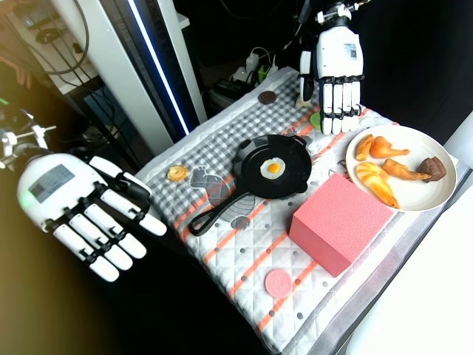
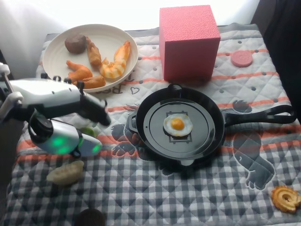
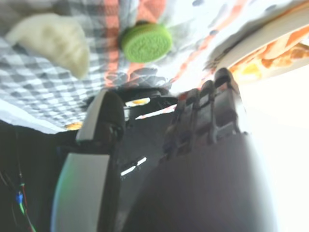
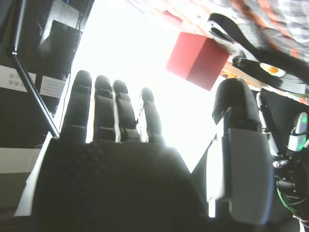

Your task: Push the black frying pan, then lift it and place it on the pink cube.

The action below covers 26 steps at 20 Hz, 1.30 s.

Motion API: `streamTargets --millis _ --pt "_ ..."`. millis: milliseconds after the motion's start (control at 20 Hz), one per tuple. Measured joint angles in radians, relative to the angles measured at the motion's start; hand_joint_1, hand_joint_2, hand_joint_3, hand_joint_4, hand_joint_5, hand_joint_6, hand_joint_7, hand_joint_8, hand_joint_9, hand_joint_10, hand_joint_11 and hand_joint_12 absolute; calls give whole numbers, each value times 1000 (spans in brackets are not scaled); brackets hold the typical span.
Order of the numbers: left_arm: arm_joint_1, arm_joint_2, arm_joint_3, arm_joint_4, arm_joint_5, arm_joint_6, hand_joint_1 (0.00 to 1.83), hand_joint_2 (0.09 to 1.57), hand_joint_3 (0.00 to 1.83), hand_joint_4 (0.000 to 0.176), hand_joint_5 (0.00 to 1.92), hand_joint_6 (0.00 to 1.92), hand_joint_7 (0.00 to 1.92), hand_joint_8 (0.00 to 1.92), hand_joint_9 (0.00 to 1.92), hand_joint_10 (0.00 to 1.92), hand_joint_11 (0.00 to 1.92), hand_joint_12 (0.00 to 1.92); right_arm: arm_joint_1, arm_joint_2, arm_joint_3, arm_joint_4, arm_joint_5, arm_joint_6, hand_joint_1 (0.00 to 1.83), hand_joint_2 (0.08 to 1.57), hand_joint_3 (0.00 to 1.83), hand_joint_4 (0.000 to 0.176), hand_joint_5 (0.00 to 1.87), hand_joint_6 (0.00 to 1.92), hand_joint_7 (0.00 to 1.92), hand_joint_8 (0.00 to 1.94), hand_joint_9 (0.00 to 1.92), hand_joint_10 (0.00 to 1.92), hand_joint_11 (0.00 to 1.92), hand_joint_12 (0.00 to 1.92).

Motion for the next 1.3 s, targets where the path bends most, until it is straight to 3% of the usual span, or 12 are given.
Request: streamTargets --millis 100,250,300,400,450,800,900,950,1000,1100,1250,1300 --pt "2 -4 0 0 -5 0 449 1275 0 23 521 25 474 0 447 22 0 1163 0 0 0 2 3 3 468 1204 2 0 0 0 0 0 0 0 0 846" --pt "2 -4 2 1 -7 0 517 1260 0 10 556 27 516 13 499 32 0 1269 0 -6 0 2 5 3 453 1205 0 0 0 0 0 0 0 0 0 985" --pt "2 -5 3 1 -8 0 513 1261 0 15 559 25 524 12 510 34 0 1313 0 -6 0 0 5 4 457 1206 0 0 0 0 0 0 2 1 0 1033" --pt "2 -21 13 3 -1 1 495 1263 0 6 565 25 545 15 531 39 0 1350 0 -6 0 -2 6 6 451 1205 0 0 0 0 0 0 0 0 0 866" --pt "2 -28 18 4 3 1 491 1260 0 1 576 29 545 15 531 39 0 1353 0 -6 0 0 6 6 453 1201 0 0 0 0 0 0 0 0 0 905" --pt "-5 -95 64 50 28 2 463 1270 1 0 563 13 549 4 537 35 0 1360 0 -9 0 1 6 8 456 1210 1 0 0 0 0 0 0 0 0 1123" --pt "-13 -108 66 61 35 5 463 1274 2 11 567 13 568 8 565 51 0 1451 0 -9 0 2 6 10 449 1217 0 0 0 0 0 0 0 0 0 906" --pt "-16 -112 67 68 34 6 464 1279 4 12 566 12 557 3 564 51 0 1456 0 -9 0 2 7 10 455 1216 0 0 0 0 0 0 6 2 0 1048" --pt "-19 -117 71 69 35 5 479 1278 2 15 562 10 528 1 527 36 0 1402 0 -10 0 2 7 10 502 1217 0 0 0 0 0 0 0 0 0 1072" --pt "-27 -128 73 79 36 7 482 1281 2 32 550 4 501 1 488 20 0 1353 0 -10 0 0 8 10 487 1215 0 0 0 0 0 0 0 0 0 943" --pt "-28 -141 74 81 32 7 456 1295 4 30 548 3 544 16 549 54 0 1446 0 -10 0 2 10 11 478 1220 0 0 0 0 0 0 0 0 0 697" --pt "-28 -143 74 81 26 8 399 1307 6 39 526 1 519 4 500 38 0 1392 0 -10 0 2 11 11 470 1217 0 0 0 0 0 0 0 0 0 685"
